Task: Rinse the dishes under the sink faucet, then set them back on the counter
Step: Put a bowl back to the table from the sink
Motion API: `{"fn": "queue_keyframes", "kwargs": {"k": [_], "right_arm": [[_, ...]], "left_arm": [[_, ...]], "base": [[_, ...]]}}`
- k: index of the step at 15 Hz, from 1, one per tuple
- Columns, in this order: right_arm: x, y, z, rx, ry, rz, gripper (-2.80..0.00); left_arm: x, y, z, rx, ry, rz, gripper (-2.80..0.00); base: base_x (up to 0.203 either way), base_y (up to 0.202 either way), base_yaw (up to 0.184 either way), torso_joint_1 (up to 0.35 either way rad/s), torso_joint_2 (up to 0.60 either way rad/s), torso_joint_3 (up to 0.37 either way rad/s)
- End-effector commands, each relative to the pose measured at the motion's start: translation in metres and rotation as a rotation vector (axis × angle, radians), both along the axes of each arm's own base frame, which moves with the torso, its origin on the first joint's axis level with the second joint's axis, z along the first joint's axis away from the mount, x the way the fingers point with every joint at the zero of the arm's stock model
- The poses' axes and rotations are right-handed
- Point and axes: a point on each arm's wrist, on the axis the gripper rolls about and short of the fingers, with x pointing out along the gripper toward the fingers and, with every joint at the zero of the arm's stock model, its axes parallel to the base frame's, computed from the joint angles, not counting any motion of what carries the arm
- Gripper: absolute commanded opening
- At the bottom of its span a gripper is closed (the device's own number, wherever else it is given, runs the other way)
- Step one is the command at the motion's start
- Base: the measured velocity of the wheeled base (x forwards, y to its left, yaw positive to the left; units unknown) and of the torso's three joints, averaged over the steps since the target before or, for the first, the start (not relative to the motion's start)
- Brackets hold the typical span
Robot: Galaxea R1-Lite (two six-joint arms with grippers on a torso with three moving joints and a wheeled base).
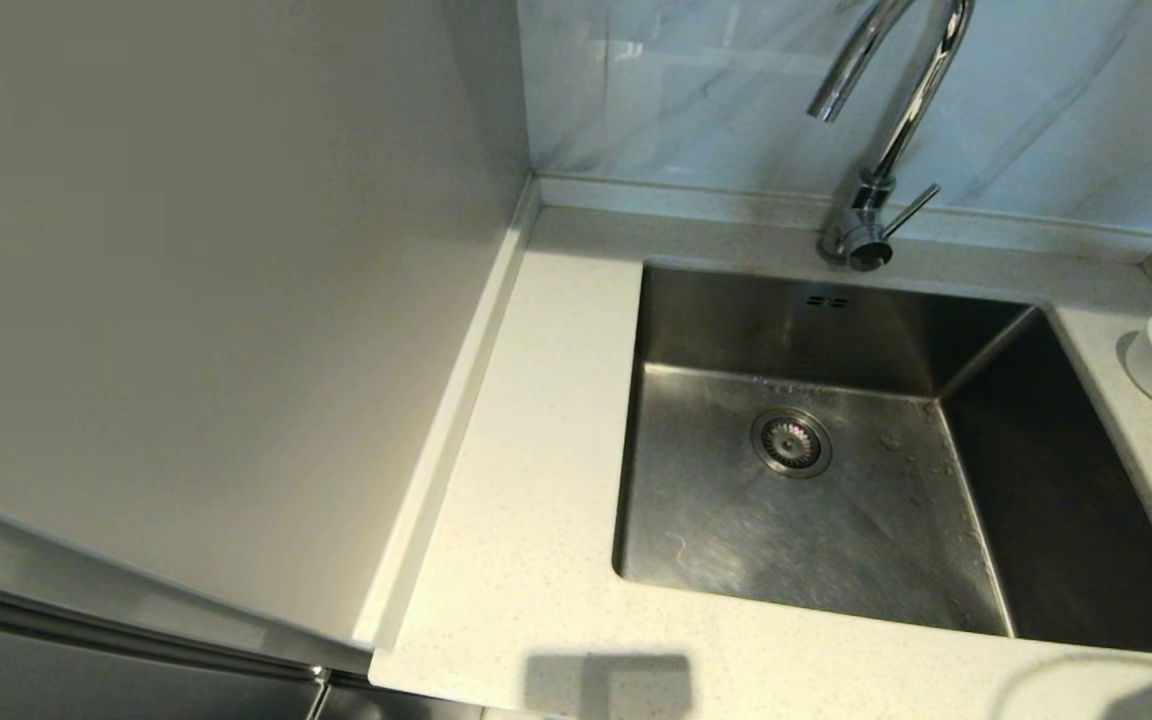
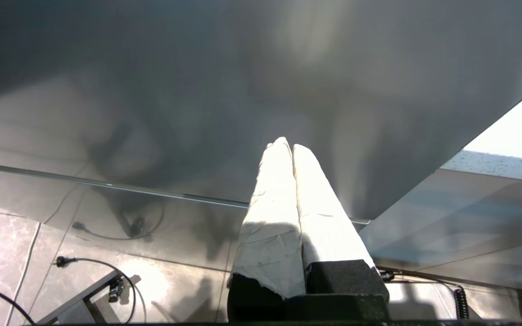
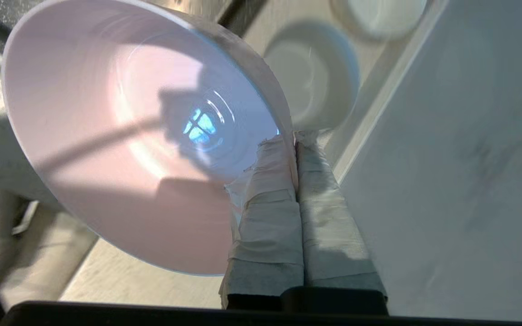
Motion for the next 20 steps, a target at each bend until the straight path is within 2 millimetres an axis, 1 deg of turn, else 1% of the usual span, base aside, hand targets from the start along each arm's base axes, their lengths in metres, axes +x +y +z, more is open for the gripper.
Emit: {"fn": "queue_keyframes", "kwargs": {"k": [1,2,5,9,10,12,15,18,19,20], "right_arm": [[0.005,0.004,0.002,-0.072,-0.041,0.092,-2.80],[0.007,0.005,0.001,-0.095,-0.048,0.132,-2.80],[0.012,0.019,0.001,-0.058,-0.051,0.208,-2.80],[0.013,0.043,0.010,0.048,-0.036,0.193,-2.80],[0.014,0.049,0.011,0.064,0.015,0.167,-2.80],[0.016,0.060,0.014,0.112,0.137,0.081,-2.80],[0.018,0.074,0.018,0.225,0.255,-0.151,-2.80],[0.021,0.079,0.015,0.292,0.303,-0.465,-2.80],[0.025,0.076,0.010,0.285,0.288,-0.543,-2.80],[0.032,0.071,0.007,0.254,0.237,-0.567,-2.80]], "left_arm": [[0.000,0.000,0.000,0.000,-0.003,0.001,-2.80],[0.000,0.000,0.000,0.000,-0.003,0.001,-2.80],[0.000,0.000,0.000,0.000,-0.003,-0.001,-2.80],[0.000,0.000,0.000,0.000,-0.003,0.001,-2.80],[0.000,0.000,0.000,0.000,-0.003,0.001,-2.80],[0.000,0.000,0.000,0.000,-0.003,0.001,-2.80],[0.000,0.000,0.000,0.000,-0.003,0.001,-2.80],[0.000,0.000,0.000,0.000,-0.004,0.001,-2.80],[0.000,0.000,0.000,0.000,-0.003,0.001,-2.80],[0.000,0.000,0.000,0.000,-0.003,0.001,-2.80]], "base": [[0.000,0.000,0.000,0.000,0.00,0.000],[0.000,0.000,0.000,0.000,0.00,0.000],[0.000,0.000,0.000,0.000,0.00,0.000],[0.000,0.000,0.000,0.000,0.00,0.000],[0.000,0.000,0.000,0.000,0.00,0.000],[0.000,0.000,0.000,0.000,0.00,0.000],[0.000,0.000,0.000,0.000,0.00,0.000],[0.000,0.000,0.000,0.000,0.00,0.000],[0.000,0.000,0.000,0.000,0.00,0.000],[0.000,0.000,0.000,0.000,0.00,0.000]]}}
